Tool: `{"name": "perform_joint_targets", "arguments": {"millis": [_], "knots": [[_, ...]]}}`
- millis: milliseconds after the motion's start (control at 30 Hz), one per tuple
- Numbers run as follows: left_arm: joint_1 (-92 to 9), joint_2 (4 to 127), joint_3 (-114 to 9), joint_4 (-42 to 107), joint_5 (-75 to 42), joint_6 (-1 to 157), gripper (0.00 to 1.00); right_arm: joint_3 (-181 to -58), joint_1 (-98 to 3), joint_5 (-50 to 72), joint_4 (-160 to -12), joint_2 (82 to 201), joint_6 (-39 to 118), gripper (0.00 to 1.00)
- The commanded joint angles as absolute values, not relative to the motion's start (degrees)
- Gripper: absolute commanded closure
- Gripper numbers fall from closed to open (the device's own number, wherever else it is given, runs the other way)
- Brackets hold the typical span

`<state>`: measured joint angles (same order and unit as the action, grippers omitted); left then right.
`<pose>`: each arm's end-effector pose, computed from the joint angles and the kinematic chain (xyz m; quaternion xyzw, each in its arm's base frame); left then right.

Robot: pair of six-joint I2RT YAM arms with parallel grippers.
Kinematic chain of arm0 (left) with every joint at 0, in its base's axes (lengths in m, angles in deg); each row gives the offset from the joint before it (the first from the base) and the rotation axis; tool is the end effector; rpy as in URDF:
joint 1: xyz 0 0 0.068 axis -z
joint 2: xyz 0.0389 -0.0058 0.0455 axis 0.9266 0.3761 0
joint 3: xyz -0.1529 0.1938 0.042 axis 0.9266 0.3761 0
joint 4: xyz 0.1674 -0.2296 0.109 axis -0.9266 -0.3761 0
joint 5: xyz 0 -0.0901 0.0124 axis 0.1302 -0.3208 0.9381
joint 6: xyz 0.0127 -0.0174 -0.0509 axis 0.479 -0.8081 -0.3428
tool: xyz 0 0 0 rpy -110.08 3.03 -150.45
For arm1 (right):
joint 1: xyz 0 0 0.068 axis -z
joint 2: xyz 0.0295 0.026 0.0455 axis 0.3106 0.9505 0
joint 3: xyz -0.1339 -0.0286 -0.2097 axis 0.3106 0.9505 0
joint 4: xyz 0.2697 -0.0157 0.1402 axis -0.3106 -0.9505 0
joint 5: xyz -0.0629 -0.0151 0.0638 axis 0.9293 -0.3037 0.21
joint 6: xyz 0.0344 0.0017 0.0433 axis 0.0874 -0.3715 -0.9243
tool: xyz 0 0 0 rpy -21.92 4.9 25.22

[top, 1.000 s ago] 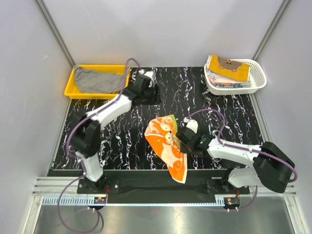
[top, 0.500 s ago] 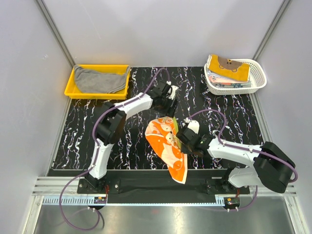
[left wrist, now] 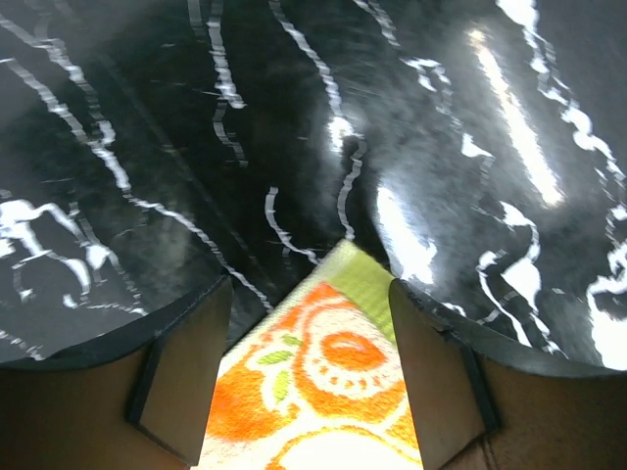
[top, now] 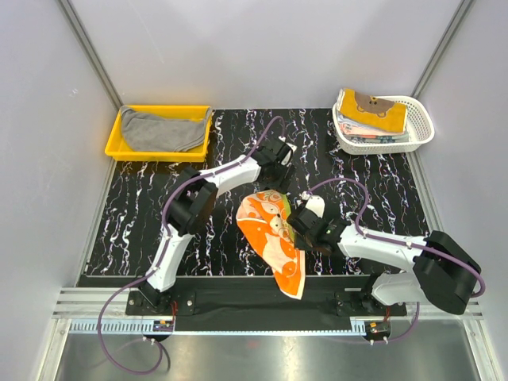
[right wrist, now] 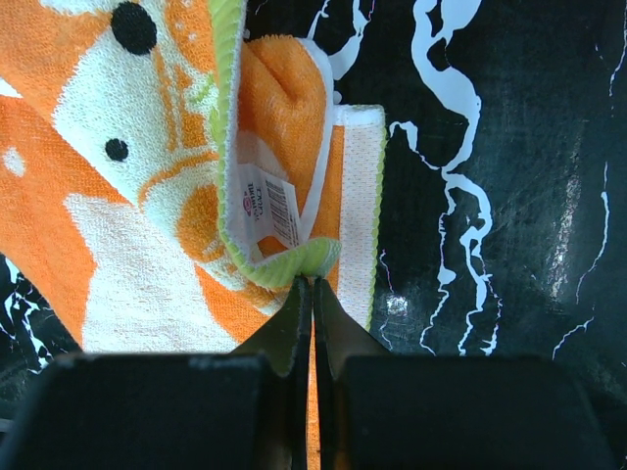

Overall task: Fold and stack the towels
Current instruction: Flatten out the crumpled towel

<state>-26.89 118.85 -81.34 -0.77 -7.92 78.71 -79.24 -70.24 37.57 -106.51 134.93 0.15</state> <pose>0.3882 -0.3377 0.1243 0.2488 0.9298 -0.1180 0.2441 0.1768 0.2081 0.1136 -0.0083 0.9544 0.0909 0.2844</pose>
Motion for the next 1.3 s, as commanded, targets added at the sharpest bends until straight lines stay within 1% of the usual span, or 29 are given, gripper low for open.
{"name": "perform_joint_targets", "arguments": {"millis": [0,167,200,367,433,467,533,633,733,767,833,1033,1100,1267], "knots": [[-27.13,119.41,-82.63,-0.26,-3.47,76.38,0.32,-80.23,-70.48,39.06,-107.11,133.25,-0.45,1.0],[-27.13,120.2,-82.46,-0.36,-5.84,76.81,0.42,-79.79,-70.57,38.98,-107.02,133.25,-0.36,1.0],[-27.21,120.03,-82.11,-0.18,-6.11,76.81,0.46,-79.79,-70.57,39.06,-106.85,133.33,-0.28,1.0],[-27.13,119.33,-80.0,0.17,-9.43,76.9,0.56,-80.31,-70.57,39.24,-106.67,133.51,0.16,1.0],[-27.21,118.71,-79.21,0.17,-10.85,76.55,0.63,-80.67,-70.65,39.76,-107.02,133.77,0.25,1.0],[-27.13,118.27,-77.81,0.87,-11.38,76.29,0.64,-81.1,-70.57,40.2,-107.11,133.69,0.42,1.0],[-27.21,117.04,-76.57,1.49,-12.61,75.94,0.7,-81.55,-70.3,40.3,-107.29,134.04,0.77,1.0],[-27.21,115.72,-74.46,2.63,-13.75,75.76,0.74,-82.51,-69.51,40.29,-107.46,134.21,1.65,1.0],[-27.3,115.02,-73.93,2.81,-13.93,75.5,0.83,-83.66,-68.99,40.64,-108.08,134.3,2.71,1.0],[-27.3,114.76,-73.93,2.98,-14.02,75.41,0.91,-84.09,-68.72,40.73,-108.16,134.22,2.97,1.0],[-27.39,113.62,-73.93,3.42,-13.32,75.06,1.0,-84.62,-68.11,40.73,-108.43,133.95,3.67,1.0],[-28.27,107.56,-71.39,5.27,-8.22,72.69,1.0,-85.94,-66.44,41.96,-110.88,132.55,5.43,1.0],[-28.88,103.08,-69.63,6.93,-3.93,71.46,1.0,-86.82,-66.17,43.54,-112.03,131.93,6.05,1.0],[-30.38,95.34,-64.62,9.32,-2.07,69.35,1.0,-89.02,-65.12,44.16,-114.31,131.22,7.9,1.0]]}}
